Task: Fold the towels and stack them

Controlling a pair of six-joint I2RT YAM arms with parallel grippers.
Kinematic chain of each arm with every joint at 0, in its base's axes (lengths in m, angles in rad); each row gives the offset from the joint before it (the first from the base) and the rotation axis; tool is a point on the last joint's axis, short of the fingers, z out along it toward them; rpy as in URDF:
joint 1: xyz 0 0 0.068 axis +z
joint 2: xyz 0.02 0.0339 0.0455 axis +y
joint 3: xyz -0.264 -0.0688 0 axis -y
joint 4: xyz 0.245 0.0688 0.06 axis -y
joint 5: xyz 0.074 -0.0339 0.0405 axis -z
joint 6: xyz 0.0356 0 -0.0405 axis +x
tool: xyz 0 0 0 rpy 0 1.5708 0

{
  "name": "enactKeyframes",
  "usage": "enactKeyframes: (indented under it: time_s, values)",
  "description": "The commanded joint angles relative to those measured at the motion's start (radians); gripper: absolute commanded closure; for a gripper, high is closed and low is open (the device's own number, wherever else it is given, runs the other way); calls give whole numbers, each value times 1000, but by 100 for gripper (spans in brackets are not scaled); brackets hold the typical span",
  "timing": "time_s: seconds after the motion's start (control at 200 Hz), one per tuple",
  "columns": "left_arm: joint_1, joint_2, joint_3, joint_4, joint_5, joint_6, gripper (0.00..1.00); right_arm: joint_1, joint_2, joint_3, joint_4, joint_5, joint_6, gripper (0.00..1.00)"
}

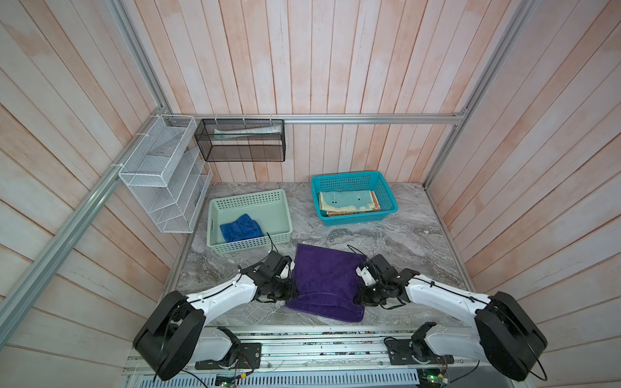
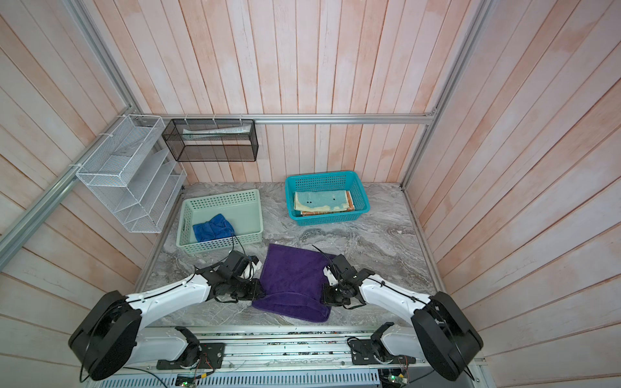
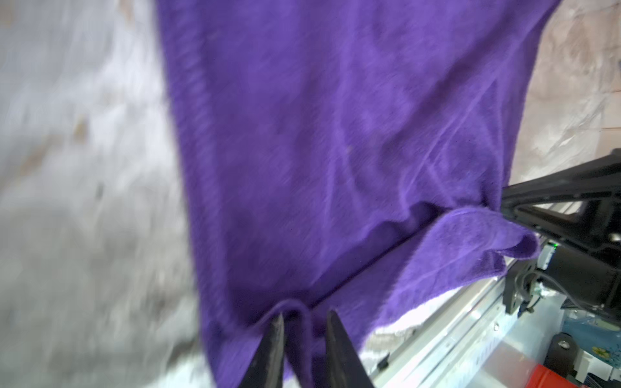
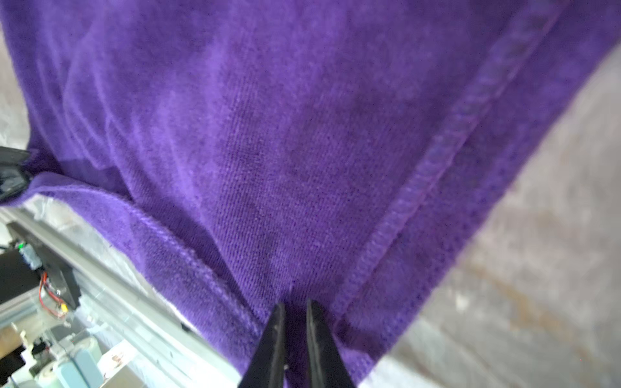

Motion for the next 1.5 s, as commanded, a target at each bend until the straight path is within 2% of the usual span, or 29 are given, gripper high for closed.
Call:
enactKeyframes:
  time_s: [0.0, 0.16, 0.33, 0.45, 0.59, 0.73, 0.87, 1.005, 1.11, 1.27, 1.39, 1.49]
  values:
    - [-33, -91, -41, -76, -66, -123, 76, 4, -100, -15, -79, 59, 89, 80]
    - [-40, -127, 22, -160, -183, -132, 76, 0, -154, 11, -115, 127, 92, 73]
    - [-55, -39, 147, -130, -143, -63, 76, 9, -56, 64, -90, 81, 46, 72]
    - [-90, 42, 192, -83, -128, -38, 76, 79, 12, 84, -62, 48, 58, 73]
    - [-101, 118, 152, -17, -113, -58, 76, 184, 42, 75, -27, 18, 123, 79]
    - [-101, 137, 89, -11, -111, -89, 76, 314, 10, 55, 9, -15, 217, 82]
    - [-104, 52, 7, -50, -147, -143, 76, 428, -30, 17, 69, -52, 310, 82]
    - [-104, -61, -58, -78, -151, -176, 76, 443, -60, 10, 36, -24, 319, 79]
    - [-109, -130, -70, -91, -152, -193, 76, 398, -96, 80, -75, 77, 281, 77]
    - [-109, -169, -1, -132, -205, -164, 76, 215, -162, 141, -159, 218, 210, 71]
    - [-93, -91, 95, -117, -278, -105, 67, 3, -187, 146, -109, 254, 112, 68]
    - [-20, 43, 209, -53, -250, -35, 65, -139, -176, 135, 7, 266, 59, 66]
